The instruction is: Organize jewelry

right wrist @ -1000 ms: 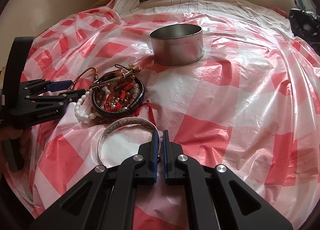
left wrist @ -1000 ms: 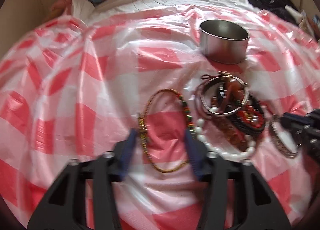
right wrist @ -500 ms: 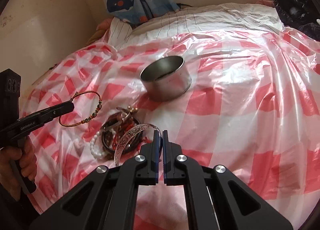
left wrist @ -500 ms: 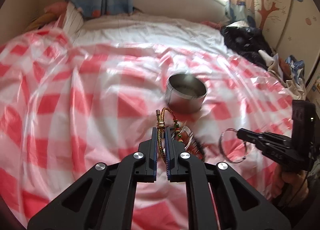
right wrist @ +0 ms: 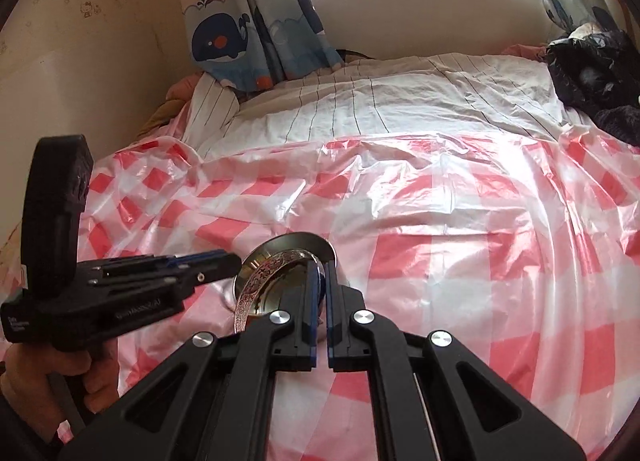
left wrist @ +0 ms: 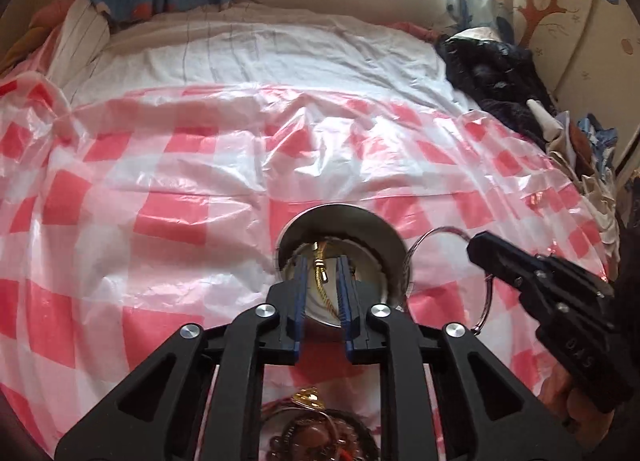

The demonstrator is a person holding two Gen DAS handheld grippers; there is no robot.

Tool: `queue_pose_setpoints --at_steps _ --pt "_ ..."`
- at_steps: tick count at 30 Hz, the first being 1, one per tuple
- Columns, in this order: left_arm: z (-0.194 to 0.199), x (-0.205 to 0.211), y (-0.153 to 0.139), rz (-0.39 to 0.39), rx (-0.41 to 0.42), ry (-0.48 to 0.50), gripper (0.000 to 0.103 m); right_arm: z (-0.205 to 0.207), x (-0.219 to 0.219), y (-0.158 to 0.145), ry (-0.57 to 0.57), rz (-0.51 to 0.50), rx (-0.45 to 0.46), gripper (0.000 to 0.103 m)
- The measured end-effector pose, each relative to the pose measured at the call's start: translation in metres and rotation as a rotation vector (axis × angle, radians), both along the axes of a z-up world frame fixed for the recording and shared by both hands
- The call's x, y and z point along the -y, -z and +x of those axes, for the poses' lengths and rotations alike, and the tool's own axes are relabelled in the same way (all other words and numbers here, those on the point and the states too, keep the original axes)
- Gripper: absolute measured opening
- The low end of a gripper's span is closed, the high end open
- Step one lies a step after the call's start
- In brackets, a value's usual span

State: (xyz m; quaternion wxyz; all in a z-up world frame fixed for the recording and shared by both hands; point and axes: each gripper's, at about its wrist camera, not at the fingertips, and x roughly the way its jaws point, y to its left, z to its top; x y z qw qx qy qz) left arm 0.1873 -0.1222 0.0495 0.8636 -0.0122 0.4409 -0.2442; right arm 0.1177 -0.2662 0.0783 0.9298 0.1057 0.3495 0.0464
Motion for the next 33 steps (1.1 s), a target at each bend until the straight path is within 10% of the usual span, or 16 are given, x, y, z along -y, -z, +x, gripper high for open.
queue_pose_setpoints --at_steps 5,7,20,30,33 --pt "-0.004 -0.031 -0.001 0.030 0.018 -0.061 0.038 0.045 -0.026 0.021 -0.060 -0.083 -0.064 0.011" --pt "-0.015 -0.043 -0.003 0.037 0.024 -0.067 0.041 0.041 -0.027 0.025 -0.030 -0.109 -0.061 0.036" --pt "-0.119 -0.073 0.016 0.104 0.005 0.004 0.045 -0.103 -0.013 0.038 -0.046 0.010 -0.091 0.044" --pt "-0.147 -0.004 0.027 0.458 0.258 0.206 0.045 -0.096 -0.005 0.059 -0.001 0.064 -0.148 0.052" --pt "-0.140 0.001 0.034 0.501 0.245 0.209 0.022 -0.096 -0.006 0.060 -0.003 0.064 -0.149 0.054"
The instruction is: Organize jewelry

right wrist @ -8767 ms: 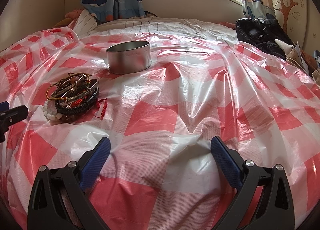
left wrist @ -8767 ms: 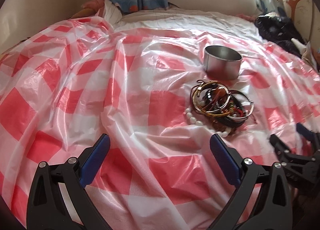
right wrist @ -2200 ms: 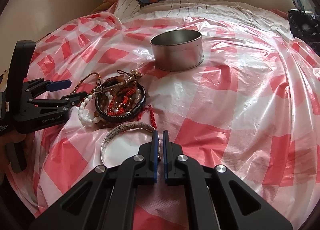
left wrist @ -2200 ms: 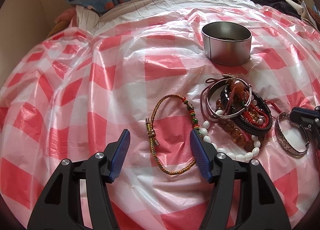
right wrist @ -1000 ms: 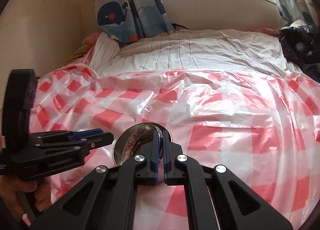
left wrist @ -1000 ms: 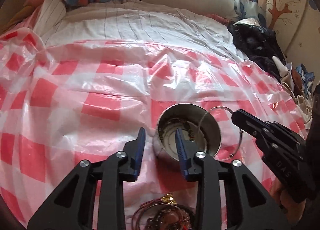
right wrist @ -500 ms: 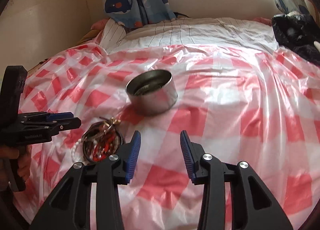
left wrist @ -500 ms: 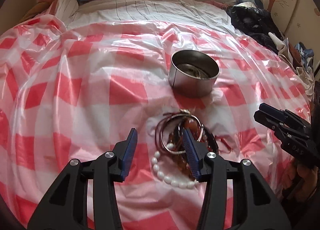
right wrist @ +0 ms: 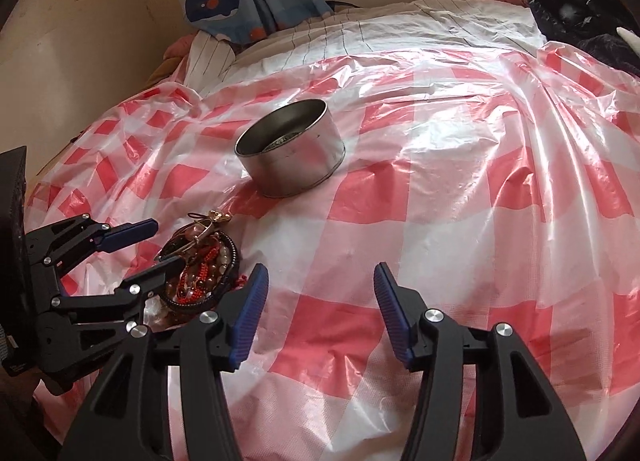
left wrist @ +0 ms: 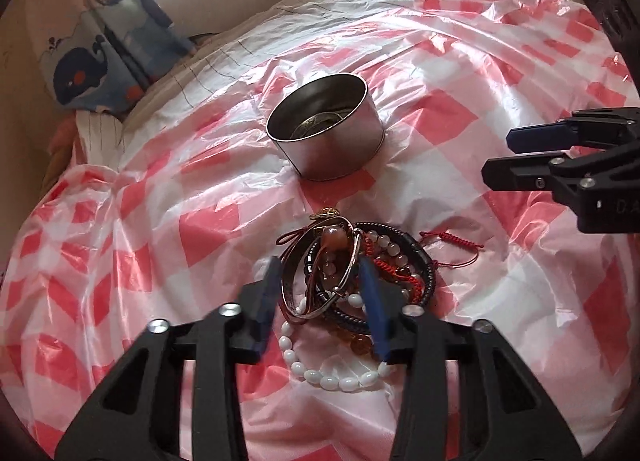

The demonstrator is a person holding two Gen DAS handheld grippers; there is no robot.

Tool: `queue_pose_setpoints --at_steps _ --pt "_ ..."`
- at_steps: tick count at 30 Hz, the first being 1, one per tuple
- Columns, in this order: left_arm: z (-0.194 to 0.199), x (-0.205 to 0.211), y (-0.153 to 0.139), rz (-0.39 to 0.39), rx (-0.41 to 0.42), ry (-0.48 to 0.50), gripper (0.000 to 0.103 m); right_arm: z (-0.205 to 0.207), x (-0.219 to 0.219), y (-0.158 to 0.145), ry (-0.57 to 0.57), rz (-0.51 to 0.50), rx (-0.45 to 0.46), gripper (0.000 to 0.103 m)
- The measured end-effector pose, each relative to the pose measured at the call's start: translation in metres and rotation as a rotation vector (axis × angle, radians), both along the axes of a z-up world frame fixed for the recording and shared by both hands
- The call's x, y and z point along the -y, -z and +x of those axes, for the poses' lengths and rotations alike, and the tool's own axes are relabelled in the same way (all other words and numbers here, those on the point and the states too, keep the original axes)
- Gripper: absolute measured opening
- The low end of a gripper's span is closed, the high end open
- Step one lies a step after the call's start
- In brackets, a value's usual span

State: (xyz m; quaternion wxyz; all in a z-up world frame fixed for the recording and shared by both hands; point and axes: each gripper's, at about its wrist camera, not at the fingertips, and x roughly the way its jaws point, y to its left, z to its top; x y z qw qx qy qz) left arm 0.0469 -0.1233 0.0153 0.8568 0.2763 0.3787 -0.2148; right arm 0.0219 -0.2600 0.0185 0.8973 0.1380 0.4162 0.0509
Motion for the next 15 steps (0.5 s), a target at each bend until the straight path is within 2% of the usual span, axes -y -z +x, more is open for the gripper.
queue_pose_setpoints --at_steps 1,2,4,5,9,11,15 --pt "0.004 -0.003 -0.001 -0.029 -0.026 -0.013 0.015 0.000 -0.001 0.000 -0.002 0.002 0.000 0.054" --pt "0.010 -0.009 -0.005 -0.088 -0.054 -0.038 0.013 0.000 -0.001 0.000 -0.003 0.004 0.000 0.055" --pt "0.022 -0.028 -0.014 -0.254 -0.136 -0.095 0.008 0.001 -0.001 0.000 -0.005 0.007 0.000 0.055" --pt "0.029 -0.041 -0.018 -0.340 -0.173 -0.135 0.007 0.001 -0.001 0.000 -0.005 0.008 0.001 0.055" --pt "0.047 -0.083 -0.016 -0.554 -0.270 -0.274 0.007 0.001 -0.004 0.000 -0.013 0.005 0.007 0.055" --pt "0.051 -0.097 -0.014 -0.622 -0.301 -0.329 0.007 0.000 -0.008 -0.002 -0.024 -0.005 0.015 0.055" --pt "0.053 -0.106 -0.010 -0.677 -0.322 -0.364 0.007 0.001 -0.026 -0.010 -0.111 -0.008 0.049 0.055"
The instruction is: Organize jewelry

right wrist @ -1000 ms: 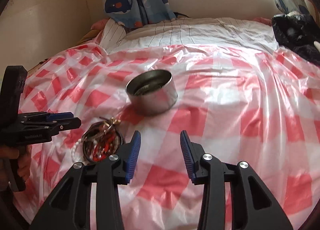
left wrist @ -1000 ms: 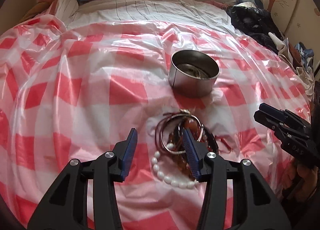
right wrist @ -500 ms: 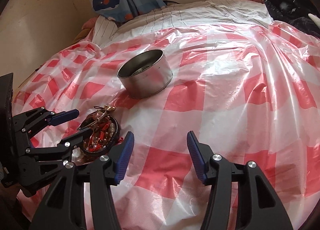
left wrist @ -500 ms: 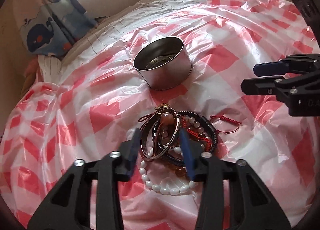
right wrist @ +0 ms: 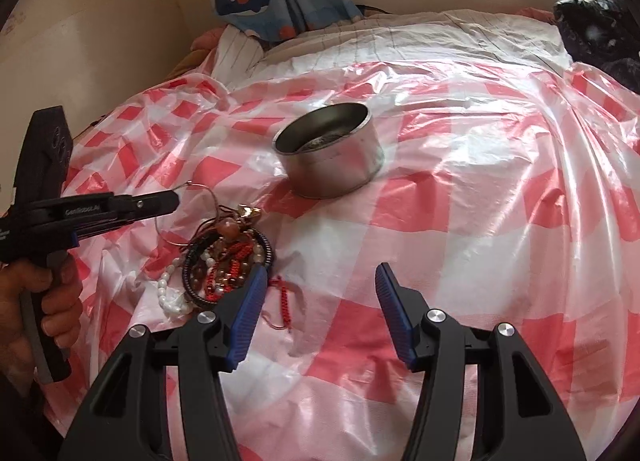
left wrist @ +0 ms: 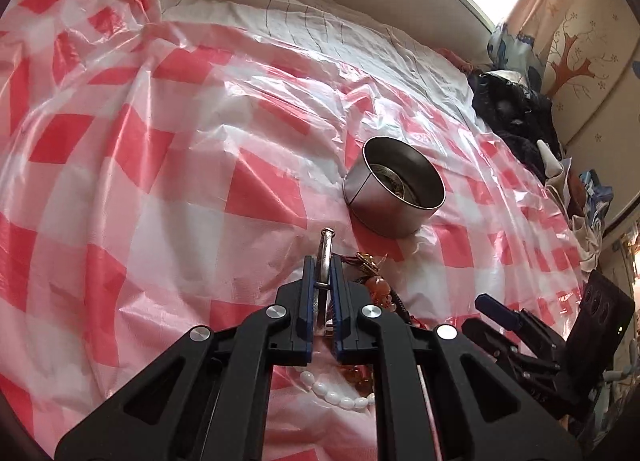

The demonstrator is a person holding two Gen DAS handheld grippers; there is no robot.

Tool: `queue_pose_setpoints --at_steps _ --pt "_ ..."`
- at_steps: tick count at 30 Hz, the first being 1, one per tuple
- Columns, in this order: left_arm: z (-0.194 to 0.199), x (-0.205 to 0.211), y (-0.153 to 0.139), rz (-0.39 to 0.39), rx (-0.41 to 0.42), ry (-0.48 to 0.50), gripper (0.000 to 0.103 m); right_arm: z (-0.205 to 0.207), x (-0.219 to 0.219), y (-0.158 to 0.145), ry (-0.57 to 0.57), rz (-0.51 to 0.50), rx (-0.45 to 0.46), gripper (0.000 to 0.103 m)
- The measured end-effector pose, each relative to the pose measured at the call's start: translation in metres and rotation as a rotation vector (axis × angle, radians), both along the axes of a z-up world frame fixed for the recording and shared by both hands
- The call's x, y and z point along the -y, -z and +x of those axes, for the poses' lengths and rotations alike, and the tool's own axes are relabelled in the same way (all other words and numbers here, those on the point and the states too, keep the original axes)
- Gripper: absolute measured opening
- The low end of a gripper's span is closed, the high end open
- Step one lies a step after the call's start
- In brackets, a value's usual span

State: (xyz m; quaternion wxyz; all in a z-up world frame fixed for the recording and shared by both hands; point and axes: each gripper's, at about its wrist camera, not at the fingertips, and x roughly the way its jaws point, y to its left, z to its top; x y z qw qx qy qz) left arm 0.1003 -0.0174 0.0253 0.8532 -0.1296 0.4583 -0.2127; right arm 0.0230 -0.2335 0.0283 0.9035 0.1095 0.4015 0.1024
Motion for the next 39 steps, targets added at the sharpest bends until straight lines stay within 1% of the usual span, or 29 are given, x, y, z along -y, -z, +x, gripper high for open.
queue_pose_setpoints --at_steps 3,6,8,12,14,15,16,17,18,20,23,26,29,30,31,32,33,34,35,36,38,39 --pt "0.002 -0.001 -0.003 -0.008 0.015 -0.014 0.007 0.005 -0.017 -0.008 -0.097 0.025 0.021 0.055" --pt "0.002 -0.008 -0.012 -0.048 0.043 -0.034 0.007 0.018 -0.035 -0.011 -0.148 0.038 0.011 0.055" --pt "0.001 -0.012 -0.018 -0.052 0.062 -0.047 0.007 0.033 -0.043 -0.009 -0.158 0.065 -0.016 0.055" --pt "0.003 -0.015 -0.023 -0.058 0.074 -0.060 0.007 0.065 -0.058 -0.004 -0.166 0.086 -0.058 0.056" --pt "0.003 -0.017 -0.025 -0.054 0.082 -0.065 0.007 0.080 -0.066 0.004 -0.161 0.057 -0.110 0.056" --pt "0.003 -0.017 -0.026 -0.055 0.084 -0.068 0.007 0.086 -0.070 0.008 -0.166 0.047 -0.135 0.051" --pt "0.004 -0.018 -0.026 -0.056 0.083 -0.071 0.007 0.089 -0.072 0.012 -0.180 0.047 -0.150 0.031" --pt "0.004 -0.019 -0.026 -0.054 0.081 -0.073 0.007 0.090 -0.073 0.014 -0.192 0.053 -0.154 0.022" --pt "0.005 -0.019 -0.026 -0.054 0.080 -0.075 0.007 0.088 -0.074 0.012 -0.192 0.042 -0.137 0.017" --pt "0.004 -0.019 -0.026 -0.056 0.081 -0.071 0.007 0.078 -0.073 0.003 -0.184 0.004 -0.086 0.017" --pt "0.004 -0.017 -0.025 -0.051 0.082 -0.058 0.007 0.057 -0.061 -0.011 -0.175 0.019 -0.024 0.017" --pt "0.003 -0.013 -0.023 -0.041 0.073 -0.051 0.007 0.034 -0.038 -0.019 -0.142 0.058 0.008 0.017" --pt "0.006 -0.009 -0.014 -0.009 0.032 -0.033 0.007 0.020 -0.014 -0.017 -0.083 0.030 -0.005 0.017" --pt "0.006 -0.006 -0.011 0.007 0.020 -0.028 0.007 0.018 -0.008 -0.014 -0.066 0.019 -0.017 0.017" --pt "0.007 -0.003 -0.007 0.050 0.017 -0.036 0.007 0.019 0.000 -0.008 -0.043 0.009 -0.041 0.018" --pt "0.006 0.001 -0.005 0.112 0.025 -0.038 0.007 0.022 0.007 -0.001 -0.026 -0.001 -0.081 0.018" --pt "0.007 0.005 -0.003 0.160 0.031 -0.037 0.007 0.023 0.012 0.004 -0.012 -0.003 -0.112 0.027" --pt "0.007 0.008 0.000 0.204 0.034 -0.038 0.008 0.023 0.015 0.006 0.004 -0.001 -0.118 0.044" --pt "0.008 0.009 0.003 0.229 0.032 -0.039 0.012 0.020 0.016 0.004 0.010 -0.002 -0.106 0.048" --pt "0.009 0.009 0.006 0.245 0.026 -0.038 0.018 0.018 0.015 0.004 0.001 -0.012 -0.100 0.050" --pt "0.011 0.011 0.013 0.302 0.019 -0.044 0.026 0.016 0.010 0.004 -0.012 -0.058 -0.096 0.055" --pt "0.012 0.012 0.016 0.324 0.016 -0.042 0.027 0.016 0.009 0.006 -0.013 -0.083 -0.101 0.056"
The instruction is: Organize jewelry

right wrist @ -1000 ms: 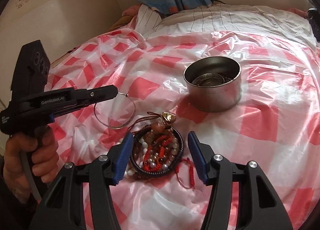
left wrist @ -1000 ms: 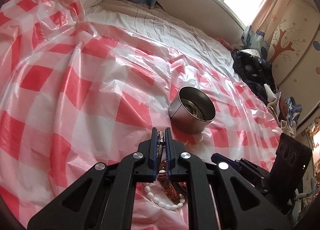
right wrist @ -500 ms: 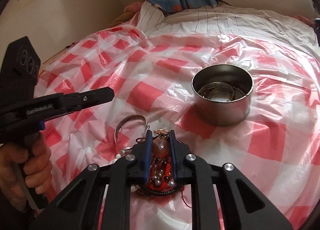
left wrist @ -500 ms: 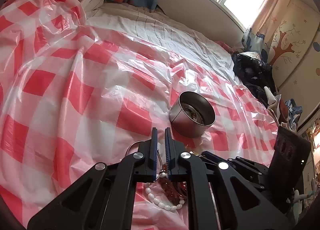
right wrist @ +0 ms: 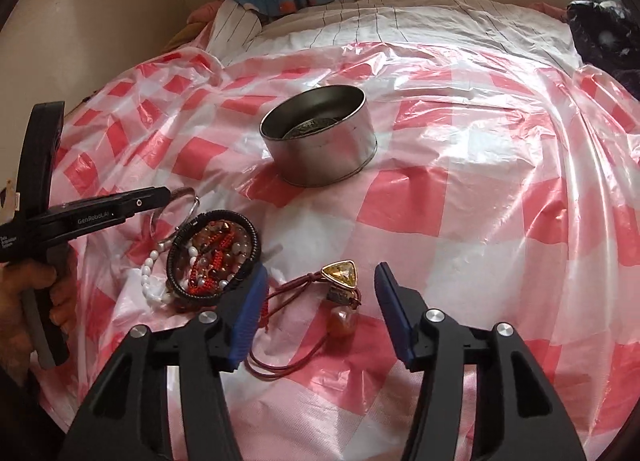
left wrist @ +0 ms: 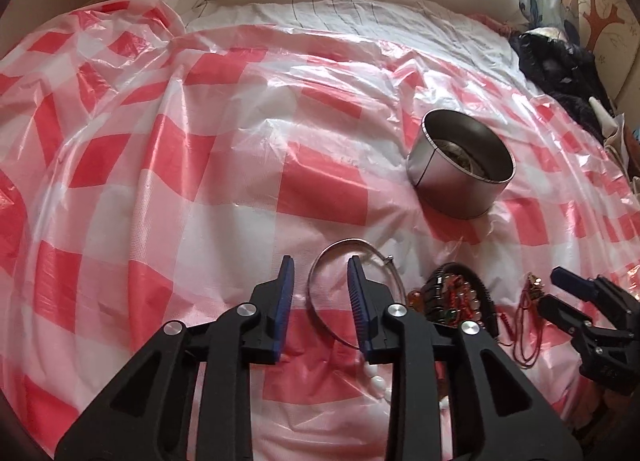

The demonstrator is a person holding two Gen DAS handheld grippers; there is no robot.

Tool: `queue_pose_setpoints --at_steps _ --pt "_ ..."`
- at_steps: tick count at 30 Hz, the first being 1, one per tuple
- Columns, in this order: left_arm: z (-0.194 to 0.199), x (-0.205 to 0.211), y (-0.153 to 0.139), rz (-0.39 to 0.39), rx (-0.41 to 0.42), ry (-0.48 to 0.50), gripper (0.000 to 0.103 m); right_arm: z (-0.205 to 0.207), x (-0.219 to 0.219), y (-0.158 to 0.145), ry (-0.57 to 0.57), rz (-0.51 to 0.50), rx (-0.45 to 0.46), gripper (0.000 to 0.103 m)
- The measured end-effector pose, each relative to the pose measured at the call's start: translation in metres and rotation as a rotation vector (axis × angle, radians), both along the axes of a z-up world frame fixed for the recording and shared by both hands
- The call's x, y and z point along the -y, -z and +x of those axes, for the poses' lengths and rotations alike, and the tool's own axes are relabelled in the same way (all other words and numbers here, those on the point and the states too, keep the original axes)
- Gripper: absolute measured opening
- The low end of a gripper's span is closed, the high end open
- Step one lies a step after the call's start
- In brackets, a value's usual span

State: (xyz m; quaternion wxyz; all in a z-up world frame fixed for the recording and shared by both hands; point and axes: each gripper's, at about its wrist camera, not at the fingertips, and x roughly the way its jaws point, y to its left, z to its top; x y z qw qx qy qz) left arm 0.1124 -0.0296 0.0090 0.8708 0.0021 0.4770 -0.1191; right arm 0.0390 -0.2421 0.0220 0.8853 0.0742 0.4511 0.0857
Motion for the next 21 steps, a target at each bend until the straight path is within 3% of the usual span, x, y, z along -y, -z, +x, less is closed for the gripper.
queue_pose_setpoints --at_steps 2,3,4,5,6,14,18,21 --pt "0.003 0.004 0.007 0.040 -0.010 0.011 0.027 0.002 -0.005 0.009 -0.010 -0.051 -0.033 0.055" --pt "0.003 0.009 0.010 0.072 -0.006 0.025 0.027 0.002 -0.008 0.015 -0.021 -0.080 -0.053 0.045" --pt "0.002 0.015 0.011 0.114 0.004 0.045 0.026 0.002 -0.010 0.017 -0.026 -0.104 -0.056 0.024" --pt "0.001 0.019 0.011 0.138 0.010 0.067 0.014 0.002 -0.010 0.017 -0.032 -0.110 -0.055 0.016" --pt "-0.001 0.022 0.009 0.149 0.015 0.084 0.003 0.001 -0.009 0.016 -0.037 -0.093 -0.048 0.016" --pt "-0.009 0.003 -0.024 -0.026 0.079 0.065 0.002 -0.005 0.013 -0.012 0.029 0.055 0.082 0.016" --pt "-0.009 0.009 -0.023 -0.023 0.081 0.071 0.003 -0.003 0.017 -0.011 0.041 0.095 0.068 0.016" --pt "-0.011 0.016 -0.025 -0.013 0.093 0.087 0.003 -0.003 0.018 -0.022 0.038 0.114 0.110 0.016"
